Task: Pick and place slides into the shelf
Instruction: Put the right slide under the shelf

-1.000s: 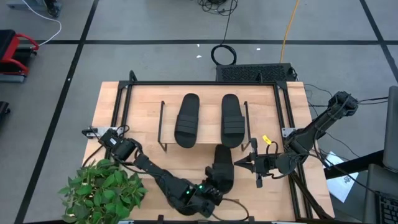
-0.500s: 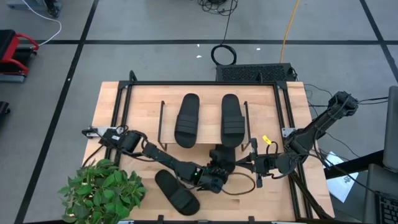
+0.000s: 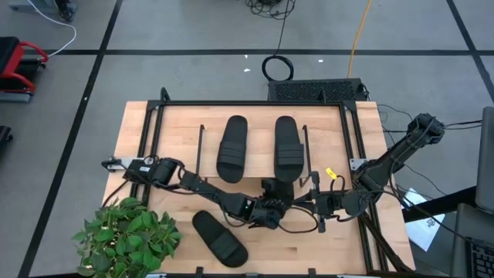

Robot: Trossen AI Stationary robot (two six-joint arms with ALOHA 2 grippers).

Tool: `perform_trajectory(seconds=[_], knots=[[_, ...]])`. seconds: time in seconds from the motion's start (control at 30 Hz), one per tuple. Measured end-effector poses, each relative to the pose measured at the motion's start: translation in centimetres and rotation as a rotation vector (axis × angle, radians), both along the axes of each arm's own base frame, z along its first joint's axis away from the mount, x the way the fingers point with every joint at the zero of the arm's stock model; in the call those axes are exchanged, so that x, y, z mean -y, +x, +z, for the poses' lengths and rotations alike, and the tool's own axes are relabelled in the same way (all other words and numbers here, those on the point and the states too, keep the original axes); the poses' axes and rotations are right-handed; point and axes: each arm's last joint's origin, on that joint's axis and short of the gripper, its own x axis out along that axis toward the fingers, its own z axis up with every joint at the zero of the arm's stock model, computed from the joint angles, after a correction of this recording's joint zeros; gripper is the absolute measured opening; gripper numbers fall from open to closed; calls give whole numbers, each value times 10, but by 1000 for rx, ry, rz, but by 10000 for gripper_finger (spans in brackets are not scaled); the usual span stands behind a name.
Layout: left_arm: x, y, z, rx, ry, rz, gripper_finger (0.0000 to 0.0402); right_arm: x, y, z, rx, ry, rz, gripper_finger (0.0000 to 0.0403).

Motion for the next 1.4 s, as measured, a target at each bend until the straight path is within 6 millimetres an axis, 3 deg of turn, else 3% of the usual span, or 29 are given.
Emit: perform_trajectory(seconds=[0.23, 0.47, 0.77, 0.9, 1.07, 1.2, 1.4], knots=[[1, 1, -1, 6, -89, -20, 5, 0, 0, 0, -1, 11, -2, 0], [5, 0, -1, 15, -152, -30, 48, 0, 0, 0, -1, 12, -1, 0], [24, -7, 0, -18, -81, -110, 111, 0, 0, 0, -2, 12, 1, 0], [46, -10, 8, 1, -76, -164, 123, -1, 0, 0, -10, 12, 26, 0], [68, -16, 9, -31, -278, -317, 84, -1, 0, -1, -13, 1, 29, 0], [66, -18, -5, -58, -229, -247, 12, -1, 0, -1, -15, -7, 30, 0], [57, -16, -4, -63, -249, -196, 2, -1, 0, 0, -8, -1, 30, 0]])
